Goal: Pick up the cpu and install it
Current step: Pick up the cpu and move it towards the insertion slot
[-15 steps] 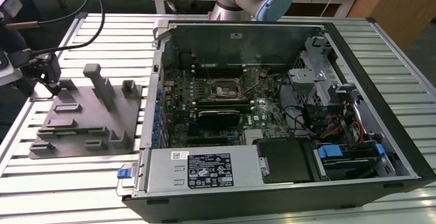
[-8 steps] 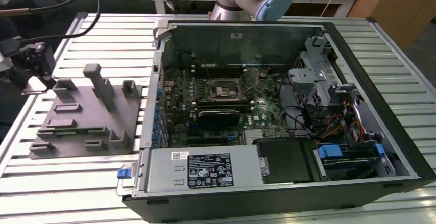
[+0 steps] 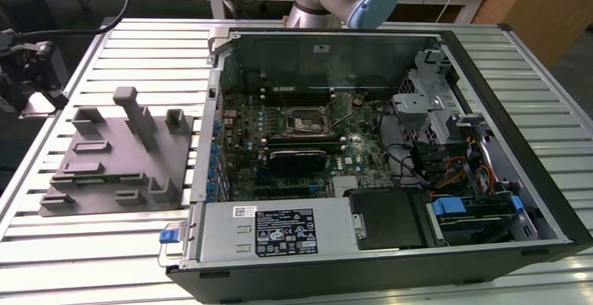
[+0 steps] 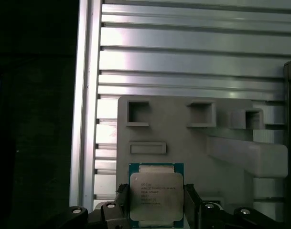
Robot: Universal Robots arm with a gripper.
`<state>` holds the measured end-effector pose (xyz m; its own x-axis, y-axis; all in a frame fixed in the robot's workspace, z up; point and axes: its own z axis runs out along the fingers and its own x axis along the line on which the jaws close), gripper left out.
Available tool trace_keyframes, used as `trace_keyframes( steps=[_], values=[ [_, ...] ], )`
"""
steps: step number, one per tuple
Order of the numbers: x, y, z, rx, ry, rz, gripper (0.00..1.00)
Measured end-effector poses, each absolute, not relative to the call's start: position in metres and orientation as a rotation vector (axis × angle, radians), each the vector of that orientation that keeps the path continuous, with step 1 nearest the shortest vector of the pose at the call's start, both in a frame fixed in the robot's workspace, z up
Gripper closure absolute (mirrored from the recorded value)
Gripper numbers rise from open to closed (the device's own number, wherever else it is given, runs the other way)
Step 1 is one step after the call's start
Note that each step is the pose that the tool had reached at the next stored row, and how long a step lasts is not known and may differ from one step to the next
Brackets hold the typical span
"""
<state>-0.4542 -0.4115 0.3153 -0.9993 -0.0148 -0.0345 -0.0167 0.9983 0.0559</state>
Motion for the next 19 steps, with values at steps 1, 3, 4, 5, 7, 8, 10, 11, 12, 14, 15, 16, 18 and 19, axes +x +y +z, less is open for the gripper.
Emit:
trace_keyframes(
  steps=[1, 3, 4, 5, 7, 8, 10, 11, 12, 14, 15, 16, 18, 19],
  values=[
    [-0.454, -0.412, 0.318, -0.025, 3.106, 0.087, 0.46],
    [-0.454, -0.412, 0.324, -0.025, 3.104, 0.088, 0.46],
    [-0.454, -0.412, 0.327, -0.025, 3.104, 0.088, 0.46],
    [-0.454, -0.412, 0.330, -0.025, 3.103, 0.088, 0.46],
    [-0.454, -0.411, 0.336, -0.025, 3.102, 0.088, 0.46],
    [-0.454, -0.412, 0.339, -0.025, 3.101, 0.088, 0.46],
    [-0.454, -0.412, 0.345, -0.025, 3.100, 0.088, 0.46],
    [-0.454, -0.412, 0.347, -0.025, 3.099, 0.088, 0.46],
    [-0.454, -0.412, 0.350, -0.025, 3.098, 0.089, 0.46],
    [-0.454, -0.412, 0.356, -0.025, 3.097, 0.089, 0.46],
    [-0.454, -0.412, 0.359, -0.025, 3.096, 0.089, 0.46],
    [-0.454, -0.411, 0.361, -0.025, 3.095, 0.089, 0.46],
    [-0.454, -0.411, 0.366, -0.025, 3.093, 0.089, 0.46],
    [-0.454, -0.411, 0.369, -0.025, 3.092, 0.090, 0.46]
  ],
)
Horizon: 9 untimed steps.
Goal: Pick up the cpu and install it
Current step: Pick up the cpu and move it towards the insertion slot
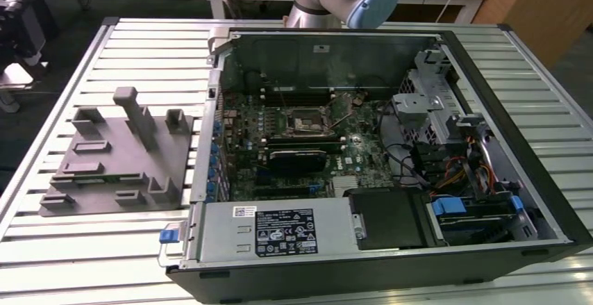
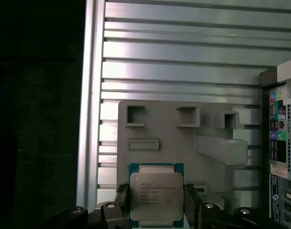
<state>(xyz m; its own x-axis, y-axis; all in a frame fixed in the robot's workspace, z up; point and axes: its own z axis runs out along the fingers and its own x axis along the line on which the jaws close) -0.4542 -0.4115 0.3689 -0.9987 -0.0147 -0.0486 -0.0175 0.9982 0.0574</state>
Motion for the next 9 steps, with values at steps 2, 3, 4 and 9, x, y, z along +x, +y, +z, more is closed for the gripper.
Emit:
trace_keyframes(
  steps=[2, 3, 4, 9],
  values=[
    [-0.454, -0.411, 0.374, -0.025, 3.090, 0.090, 0.46],
    [-0.454, -0.411, 0.377, -0.025, 3.089, 0.090, 0.46],
    [-0.454, -0.411, 0.379, -0.025, 3.087, 0.090, 0.46],
    [-0.454, -0.411, 0.384, -0.025, 3.085, 0.091, 0.46]
  ],
)
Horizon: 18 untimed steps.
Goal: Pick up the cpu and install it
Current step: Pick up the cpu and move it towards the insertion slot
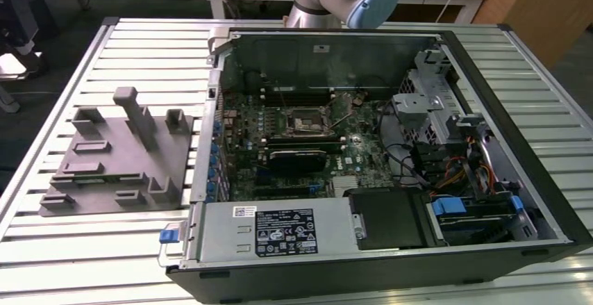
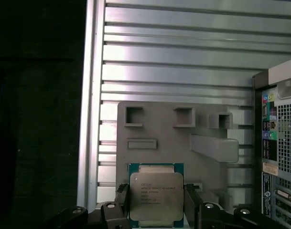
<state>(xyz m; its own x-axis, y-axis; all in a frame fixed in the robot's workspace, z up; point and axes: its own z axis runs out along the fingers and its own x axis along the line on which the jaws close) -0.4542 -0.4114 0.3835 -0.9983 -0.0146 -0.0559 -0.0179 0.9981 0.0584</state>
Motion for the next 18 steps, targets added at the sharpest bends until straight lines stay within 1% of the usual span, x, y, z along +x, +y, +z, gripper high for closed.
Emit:
trace_keyframes(
  steps=[8, 18],
  values=[
    [-0.449, -0.411, 0.384, -0.025, 3.085, 0.091, 0.46],
    [-0.426, -0.411, 0.384, -0.025, 3.085, 0.091, 0.46]
  ],
)
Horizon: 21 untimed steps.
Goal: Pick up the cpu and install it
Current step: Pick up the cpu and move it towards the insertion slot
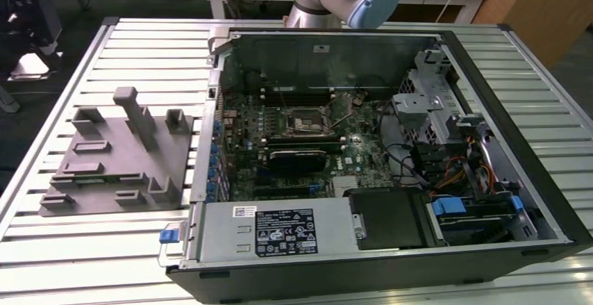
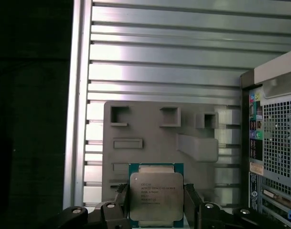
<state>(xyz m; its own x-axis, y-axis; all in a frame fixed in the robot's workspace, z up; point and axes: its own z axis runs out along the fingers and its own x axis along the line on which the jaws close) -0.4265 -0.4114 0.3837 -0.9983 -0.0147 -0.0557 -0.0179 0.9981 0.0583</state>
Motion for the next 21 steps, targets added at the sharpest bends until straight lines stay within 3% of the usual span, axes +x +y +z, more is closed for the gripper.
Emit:
trace_keyframes(
  steps=[21],
  values=[
    [-0.351, -0.411, 0.384, -0.025, 3.087, 0.091, 0.46]
  ],
)
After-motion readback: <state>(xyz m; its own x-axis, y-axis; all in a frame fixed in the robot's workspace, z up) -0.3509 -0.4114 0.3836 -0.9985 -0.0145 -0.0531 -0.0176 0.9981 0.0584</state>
